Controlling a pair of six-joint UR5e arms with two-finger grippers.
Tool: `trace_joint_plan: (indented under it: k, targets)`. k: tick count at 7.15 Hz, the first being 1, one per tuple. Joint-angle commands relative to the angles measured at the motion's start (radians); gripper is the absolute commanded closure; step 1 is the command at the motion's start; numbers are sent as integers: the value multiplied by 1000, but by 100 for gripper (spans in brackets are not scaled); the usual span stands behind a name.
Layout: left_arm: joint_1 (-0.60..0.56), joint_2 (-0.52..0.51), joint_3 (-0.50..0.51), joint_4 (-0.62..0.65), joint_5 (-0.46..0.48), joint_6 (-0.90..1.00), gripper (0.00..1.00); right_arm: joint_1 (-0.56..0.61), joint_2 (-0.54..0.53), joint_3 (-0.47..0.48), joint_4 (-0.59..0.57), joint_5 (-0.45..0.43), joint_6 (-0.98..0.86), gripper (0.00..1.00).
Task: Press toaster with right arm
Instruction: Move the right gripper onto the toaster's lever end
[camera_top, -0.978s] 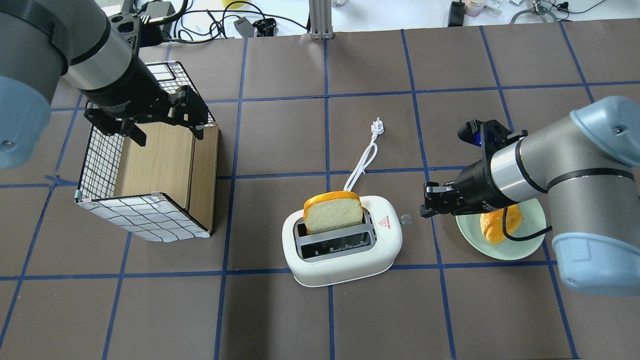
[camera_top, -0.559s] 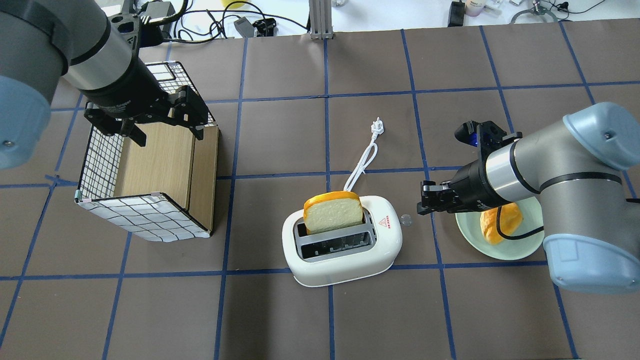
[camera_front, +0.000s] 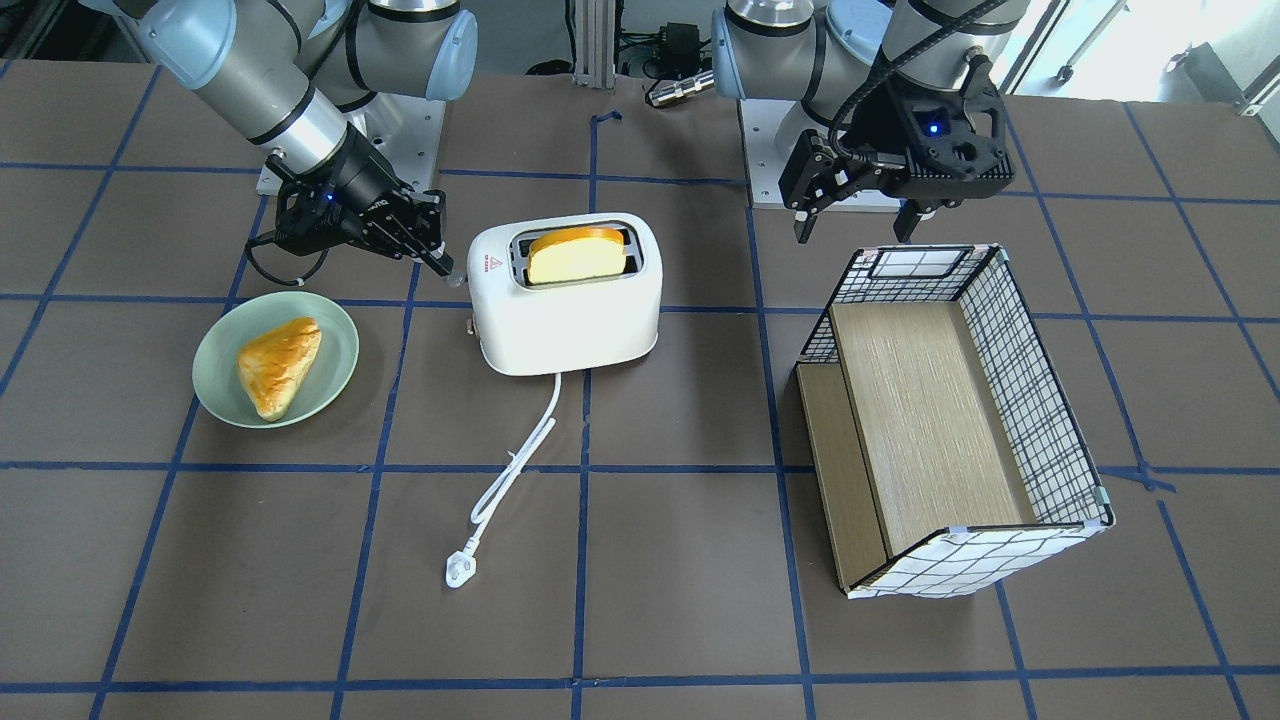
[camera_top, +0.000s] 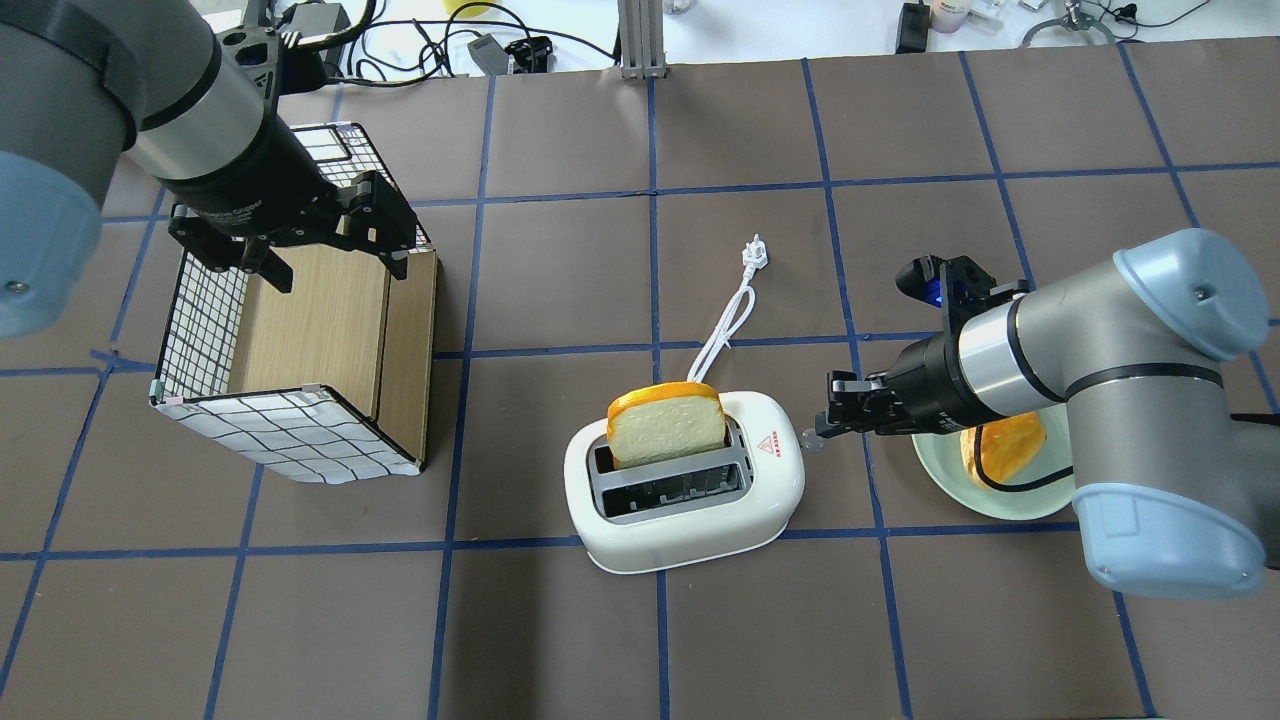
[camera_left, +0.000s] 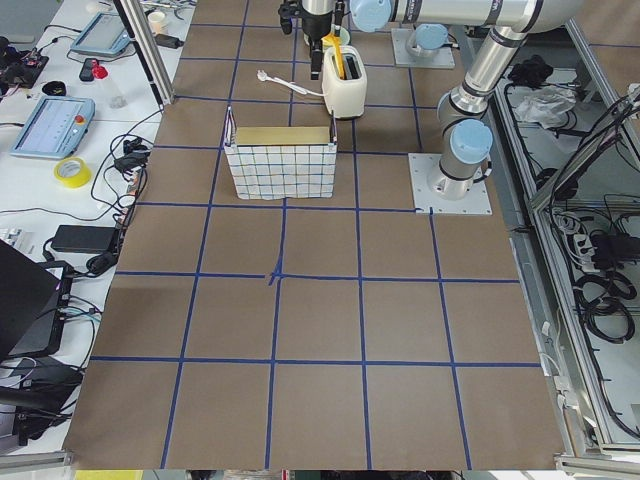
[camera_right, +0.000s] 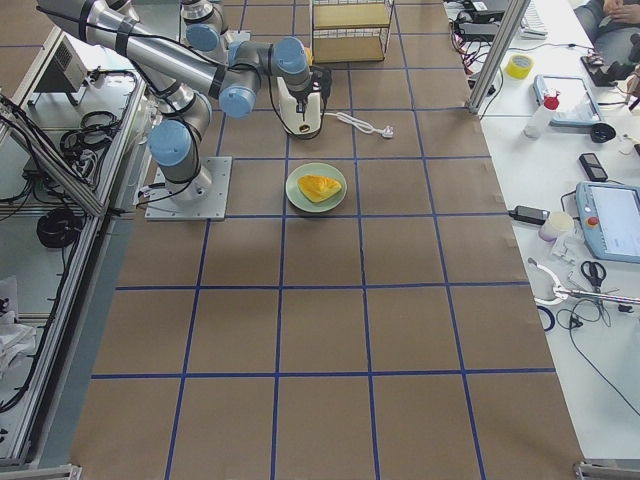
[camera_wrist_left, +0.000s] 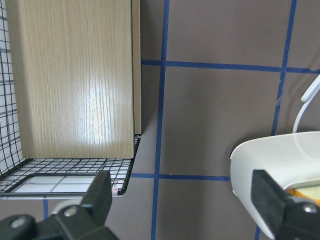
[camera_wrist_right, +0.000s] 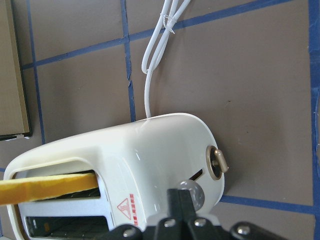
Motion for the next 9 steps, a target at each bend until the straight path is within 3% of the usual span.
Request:
trace_joint_plan:
  k: [1,9]
  targets:
    - [0,0,0,1,0,0,0,2,14,17,-28,18,-11,100]
    - [0,0,0,-1,0,0,0,4,68,26,-69,11,-31,100]
